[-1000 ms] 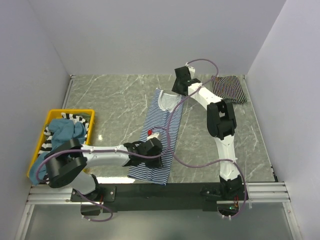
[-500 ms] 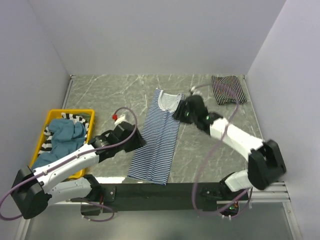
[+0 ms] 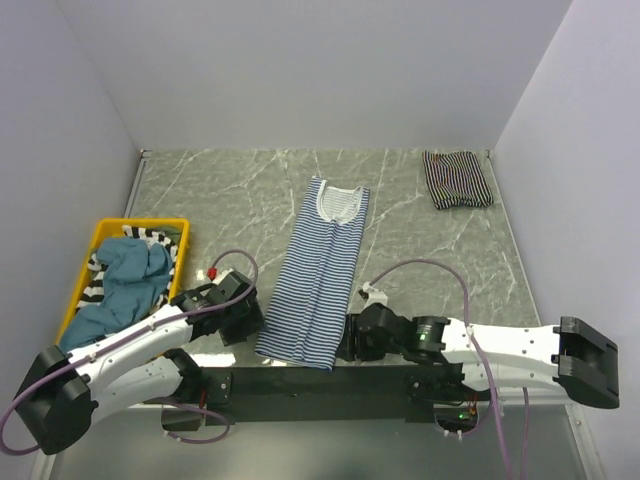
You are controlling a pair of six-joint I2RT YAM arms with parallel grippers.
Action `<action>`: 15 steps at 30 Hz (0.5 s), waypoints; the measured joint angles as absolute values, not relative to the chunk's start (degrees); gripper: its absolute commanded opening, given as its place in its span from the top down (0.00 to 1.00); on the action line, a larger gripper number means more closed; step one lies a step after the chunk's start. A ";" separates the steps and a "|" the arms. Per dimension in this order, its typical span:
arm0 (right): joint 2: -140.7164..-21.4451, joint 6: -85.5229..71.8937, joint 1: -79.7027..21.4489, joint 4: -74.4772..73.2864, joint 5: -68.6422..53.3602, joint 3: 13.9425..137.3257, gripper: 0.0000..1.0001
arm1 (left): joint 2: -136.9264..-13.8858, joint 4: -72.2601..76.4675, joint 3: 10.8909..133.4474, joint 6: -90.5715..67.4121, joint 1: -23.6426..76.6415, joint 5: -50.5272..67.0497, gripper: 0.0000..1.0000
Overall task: Fold and stack the tank tops
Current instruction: Fold the tank top
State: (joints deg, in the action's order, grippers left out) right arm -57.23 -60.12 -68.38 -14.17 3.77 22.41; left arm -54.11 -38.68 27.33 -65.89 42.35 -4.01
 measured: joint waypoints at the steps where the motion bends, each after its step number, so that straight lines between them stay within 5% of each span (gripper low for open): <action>1: -56.86 -61.39 -69.17 -13.85 3.68 21.76 0.43 | -54.57 -38.72 27.31 -65.89 42.35 -3.53 0.36; 15: -64.90 -70.50 -74.28 -2.92 2.85 20.27 0.44 | -53.78 -37.69 23.57 -68.88 44.01 1.80 0.52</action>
